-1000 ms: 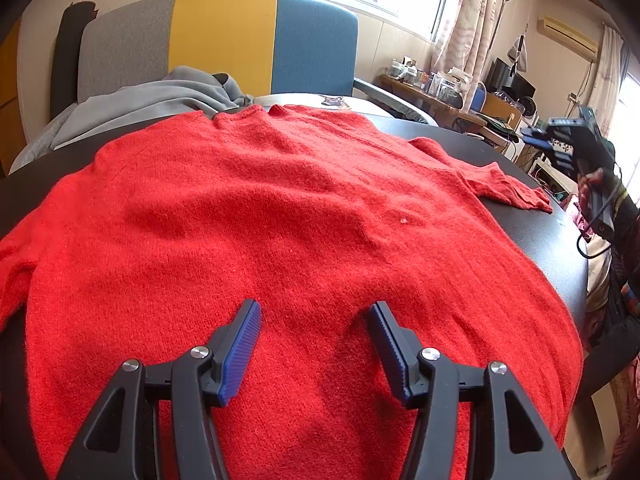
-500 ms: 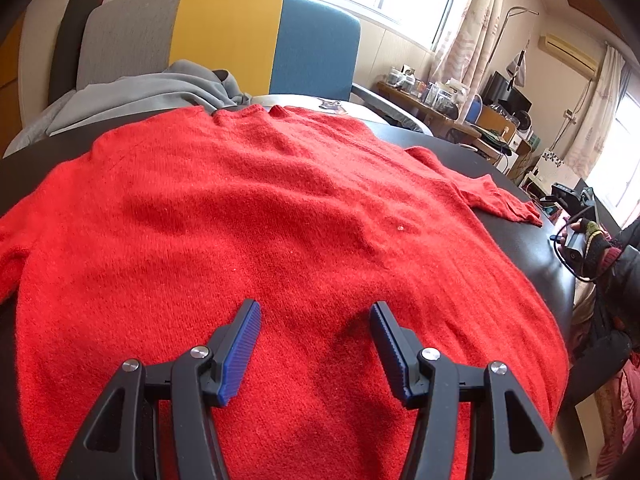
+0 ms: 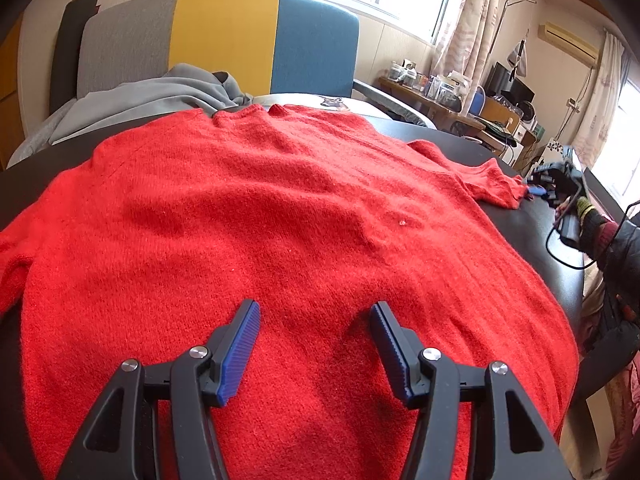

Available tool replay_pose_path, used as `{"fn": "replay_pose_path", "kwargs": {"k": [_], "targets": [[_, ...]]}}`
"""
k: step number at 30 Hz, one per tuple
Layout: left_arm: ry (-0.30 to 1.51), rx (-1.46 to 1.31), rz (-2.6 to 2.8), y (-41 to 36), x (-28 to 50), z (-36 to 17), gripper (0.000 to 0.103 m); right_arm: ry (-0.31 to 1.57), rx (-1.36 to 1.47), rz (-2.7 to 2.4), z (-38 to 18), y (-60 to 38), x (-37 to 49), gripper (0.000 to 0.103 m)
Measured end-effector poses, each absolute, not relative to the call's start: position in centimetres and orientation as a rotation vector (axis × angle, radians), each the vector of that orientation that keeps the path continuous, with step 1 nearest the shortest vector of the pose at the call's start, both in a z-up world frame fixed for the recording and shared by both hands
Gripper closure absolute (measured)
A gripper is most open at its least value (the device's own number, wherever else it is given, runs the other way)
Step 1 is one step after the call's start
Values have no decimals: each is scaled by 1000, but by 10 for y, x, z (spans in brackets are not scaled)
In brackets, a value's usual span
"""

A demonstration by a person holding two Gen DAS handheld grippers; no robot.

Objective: Fold clothes
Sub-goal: 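Lift the sleeve with the right tool and fold it across the sweater body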

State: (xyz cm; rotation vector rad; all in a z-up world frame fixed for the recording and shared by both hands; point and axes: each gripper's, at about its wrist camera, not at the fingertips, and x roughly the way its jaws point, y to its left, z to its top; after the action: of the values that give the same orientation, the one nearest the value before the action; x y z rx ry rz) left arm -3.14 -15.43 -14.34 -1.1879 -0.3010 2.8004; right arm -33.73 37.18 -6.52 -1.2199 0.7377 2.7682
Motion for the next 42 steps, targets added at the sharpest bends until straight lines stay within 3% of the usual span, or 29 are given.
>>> {"fn": "replay_pose_path", "kwargs": {"k": [7,10,11,13,15,21,24,25,27,30,31,34,42], "targets": [[-346,-1172,2787,-159,-31,-143,45,765,-1218,3005,-15,303,-309,80],[-369,-1163,2779,-161,-29,-143,45,813,-1216,2948,-16,299,-300,60],[-375,-1161,2777,-161,-29,-143,45,829,-1215,2928,-17,297,-297,47],[-388,-1157,2773,-162,-29,-143,45,860,-1209,2876,-20,300,-293,41],[-401,-1153,2769,-163,-29,-143,45,895,-1183,2745,-36,334,-299,25],[-397,-1156,2772,-161,-30,-144,45,778,-1178,2527,-78,385,-332,22],[-376,-1165,2781,-159,-30,-144,45,636,-1173,2573,-85,369,-354,4],[-369,-1168,2783,-158,-31,-144,45,566,-1196,2587,-87,360,-360,4],[-357,-1172,2788,-157,-31,-144,45,365,-1247,2623,-87,336,-374,20],[-351,-1174,2790,-157,-31,-144,45,430,-1276,2702,-85,329,-383,81],[-350,-1174,2790,-157,-31,-144,45,497,-1287,2713,-85,330,-386,86],[-350,-1173,2790,-157,-31,-144,45,705,-1259,2753,-77,332,-381,87],[-401,-1152,2774,-162,-29,-144,45,890,-1362,3208,-11,196,-318,87]]}}
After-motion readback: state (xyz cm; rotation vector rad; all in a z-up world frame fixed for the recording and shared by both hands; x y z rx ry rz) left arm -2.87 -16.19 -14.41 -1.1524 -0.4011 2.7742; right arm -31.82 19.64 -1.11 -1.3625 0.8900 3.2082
